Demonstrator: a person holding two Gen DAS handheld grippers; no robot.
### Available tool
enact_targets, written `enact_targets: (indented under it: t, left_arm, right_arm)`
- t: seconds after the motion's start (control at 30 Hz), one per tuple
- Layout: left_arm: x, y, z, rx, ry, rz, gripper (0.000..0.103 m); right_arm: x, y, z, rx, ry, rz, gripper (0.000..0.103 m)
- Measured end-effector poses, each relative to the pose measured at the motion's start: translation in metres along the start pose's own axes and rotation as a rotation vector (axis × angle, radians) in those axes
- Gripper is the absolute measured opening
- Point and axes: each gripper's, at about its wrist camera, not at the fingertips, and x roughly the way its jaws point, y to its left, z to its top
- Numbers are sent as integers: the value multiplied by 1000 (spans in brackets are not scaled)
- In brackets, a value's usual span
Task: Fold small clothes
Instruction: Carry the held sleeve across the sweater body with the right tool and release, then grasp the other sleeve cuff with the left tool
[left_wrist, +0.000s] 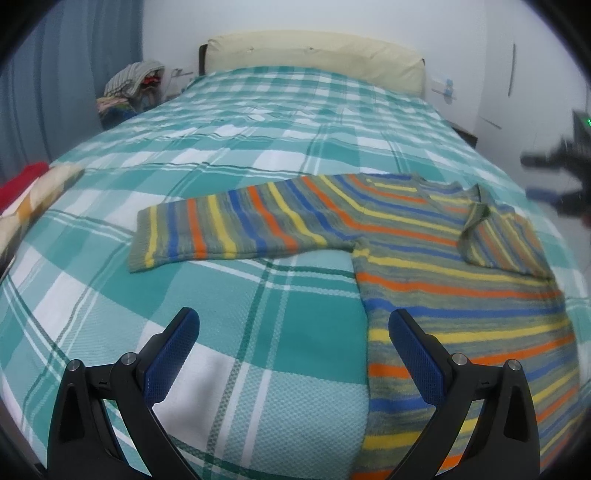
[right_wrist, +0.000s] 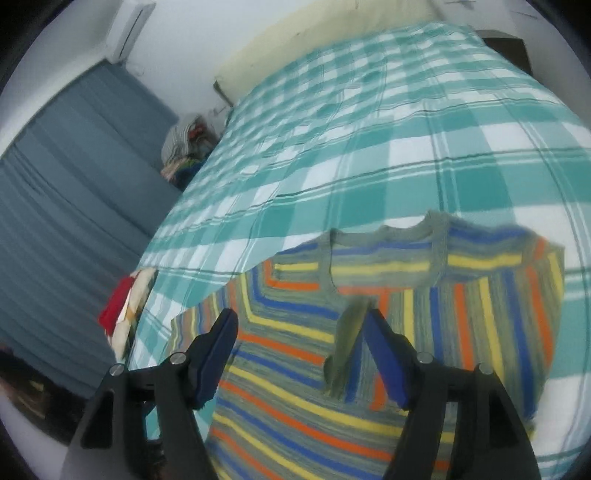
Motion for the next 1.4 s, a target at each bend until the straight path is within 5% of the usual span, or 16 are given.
enact_targets:
  t: [0.13,0.2,0.3,0.53,0.9,1.4]
  left_arm:
    - [0,-2,2,-3,-1,-12,102]
    - [-1,-6,1,8,-6,-11,102]
    - [-1,-12,-1,38,-13,3,102]
    - [0,-21,-7,94,-23,46,102]
    - [0,-19,-8,78,-24,42,102]
    - [0,-21,-6,94,-10,46,102]
  right_arm:
    - [-31,23,-32,-170,-108,-316,72]
    - [-54,40,-56,-255,-172,-468,81]
    - [-84,54,-77,-333,-257,-608,90]
    - [-125,67,-101,-343,-327,-706,90]
    - [-128,75,-118,-379,-342,-815,90]
    - [-125,72,-121,-391,-337,-858,90]
